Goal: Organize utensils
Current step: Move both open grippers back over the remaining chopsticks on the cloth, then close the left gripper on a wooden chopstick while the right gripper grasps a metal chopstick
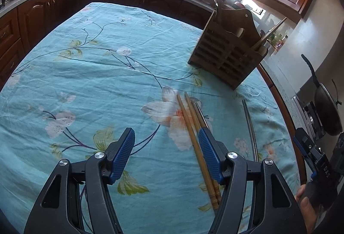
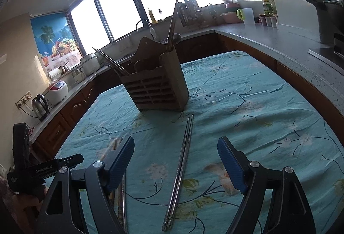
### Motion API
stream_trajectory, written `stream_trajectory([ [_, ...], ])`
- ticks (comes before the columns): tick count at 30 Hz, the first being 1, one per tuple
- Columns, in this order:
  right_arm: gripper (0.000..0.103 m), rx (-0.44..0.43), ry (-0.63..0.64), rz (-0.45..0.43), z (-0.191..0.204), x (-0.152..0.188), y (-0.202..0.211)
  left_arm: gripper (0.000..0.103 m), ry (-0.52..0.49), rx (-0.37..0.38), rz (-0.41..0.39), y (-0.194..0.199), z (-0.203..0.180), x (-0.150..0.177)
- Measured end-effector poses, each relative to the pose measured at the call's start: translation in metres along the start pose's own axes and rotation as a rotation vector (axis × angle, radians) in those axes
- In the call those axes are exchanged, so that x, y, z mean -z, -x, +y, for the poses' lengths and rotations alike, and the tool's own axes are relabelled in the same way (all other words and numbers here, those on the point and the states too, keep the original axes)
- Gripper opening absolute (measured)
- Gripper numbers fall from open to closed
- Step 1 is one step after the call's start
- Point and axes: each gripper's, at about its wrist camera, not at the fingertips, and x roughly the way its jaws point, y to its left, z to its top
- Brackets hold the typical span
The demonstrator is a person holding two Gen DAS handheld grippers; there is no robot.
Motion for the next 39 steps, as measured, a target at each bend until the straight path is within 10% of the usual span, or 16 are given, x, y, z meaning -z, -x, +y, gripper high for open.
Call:
stream_trajectory([
  [11, 0.079, -0.028, 0.016, 0.050, 0.009, -0.004, -0.023, 0.062, -0.021, -0.029, 0.045, -0.018, -0.004, -0.011],
  [19, 0.029, -0.020, 0.034, 0.156, 0.010, -0.012, -0.067, 0.056, -0.035, -0.035, 0.101, -0.038, -0.006, -0.021],
  [39, 0.022, 0.056, 0.078, 0.314, -0.002, -0.015, -0.135, 0.019, -0.127, -0.054, 0.170, -0.087, -0.033, -0.037],
])
